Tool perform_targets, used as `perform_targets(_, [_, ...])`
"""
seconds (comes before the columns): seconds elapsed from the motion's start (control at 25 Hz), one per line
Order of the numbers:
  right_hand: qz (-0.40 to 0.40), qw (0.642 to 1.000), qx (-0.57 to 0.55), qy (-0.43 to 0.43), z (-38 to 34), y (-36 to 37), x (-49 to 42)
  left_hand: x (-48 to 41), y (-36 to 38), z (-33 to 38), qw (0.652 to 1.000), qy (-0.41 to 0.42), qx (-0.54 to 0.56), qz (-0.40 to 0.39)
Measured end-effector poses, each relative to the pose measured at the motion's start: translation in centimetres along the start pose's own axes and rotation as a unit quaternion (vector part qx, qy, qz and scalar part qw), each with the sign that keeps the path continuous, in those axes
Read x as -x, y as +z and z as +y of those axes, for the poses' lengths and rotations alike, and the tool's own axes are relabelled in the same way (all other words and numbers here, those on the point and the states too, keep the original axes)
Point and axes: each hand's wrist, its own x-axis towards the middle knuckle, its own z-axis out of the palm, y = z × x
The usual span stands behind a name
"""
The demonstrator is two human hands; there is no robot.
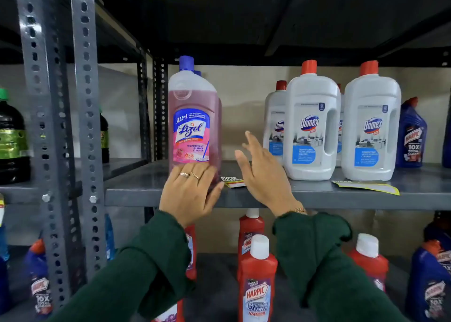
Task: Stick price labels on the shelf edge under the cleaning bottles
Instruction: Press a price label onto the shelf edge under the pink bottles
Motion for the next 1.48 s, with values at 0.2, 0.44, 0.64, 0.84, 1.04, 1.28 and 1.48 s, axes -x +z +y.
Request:
perform_targets(0.2, [-0.285,0.945,0.109,0.115,1.2,1.3,-1.8,3.0,0.8,-0.1,0.999,0.02,-0.027,-0.011])
perform_targets(0.44, [-0.09,0.993,0.06,0.047,0.6,1.0,-0.6,3.0,0.5,0.3,0.999,-0.008,-0.006,-0.037])
perform_targets(0.64, [0.0,0.992,-0.128,0.022,-0.1,-0.1,0.8,3.0,-0.4,0.4,0.978,-0.081,0.194,0.002])
perform_targets(0.84, [0.019,0.987,-0.16,-0.026,-2.8,0.2,2.9,2.2,-1.9,-0.2,0.947,-0.107,0.3,0.048])
perform_targets(1.04, [0.04,0.994,-0.074,-0.066,-3.0,2.2,4.8,3.2,-2.2,-1.7,0.945,-0.121,0.304,-0.003])
perform_targets(1.28, [0.033,0.998,-0.043,-0.037,-3.5,4.1,6.3,4.5,-3.1,-3.0,0.939,-0.105,0.32,-0.071])
perform_targets(1.48, [0.02,0.999,-0.034,-0.017,-3.8,4.2,6.4,4.7,-3.0,-3.7,0.936,-0.1,0.327,-0.09])
